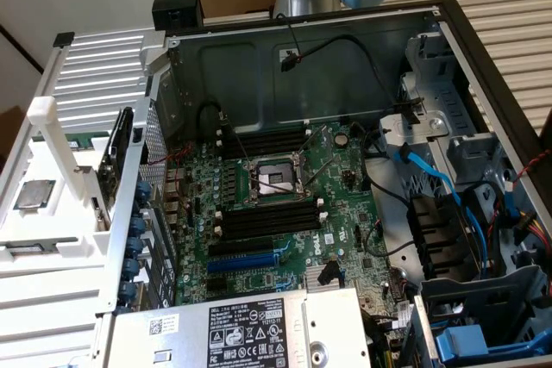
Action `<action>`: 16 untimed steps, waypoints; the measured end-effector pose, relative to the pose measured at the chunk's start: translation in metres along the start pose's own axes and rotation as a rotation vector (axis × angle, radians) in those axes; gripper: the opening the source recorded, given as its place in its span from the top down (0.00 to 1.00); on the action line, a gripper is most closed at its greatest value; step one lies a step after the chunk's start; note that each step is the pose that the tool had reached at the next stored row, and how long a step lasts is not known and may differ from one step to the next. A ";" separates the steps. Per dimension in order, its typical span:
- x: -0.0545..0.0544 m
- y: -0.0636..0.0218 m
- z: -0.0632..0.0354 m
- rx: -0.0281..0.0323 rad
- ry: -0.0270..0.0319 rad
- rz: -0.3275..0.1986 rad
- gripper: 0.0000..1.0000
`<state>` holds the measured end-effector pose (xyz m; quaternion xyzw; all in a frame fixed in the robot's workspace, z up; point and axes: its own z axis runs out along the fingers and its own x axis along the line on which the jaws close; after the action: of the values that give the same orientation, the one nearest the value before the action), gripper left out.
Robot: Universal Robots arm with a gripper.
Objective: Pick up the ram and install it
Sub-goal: 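Pick up the ram and move it above insertion slot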
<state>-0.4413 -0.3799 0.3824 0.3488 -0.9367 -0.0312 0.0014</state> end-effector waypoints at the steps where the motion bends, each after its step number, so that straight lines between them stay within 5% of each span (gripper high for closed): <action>1: 0.000 0.0000 0.0002 -0.0003 0.0008 -0.017 0.90; 16: 0.000 -0.0003 0.0041 -0.0054 0.0173 -0.291 0.90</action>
<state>-0.4412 -0.3799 0.3783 0.4811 -0.8761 -0.0306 0.0059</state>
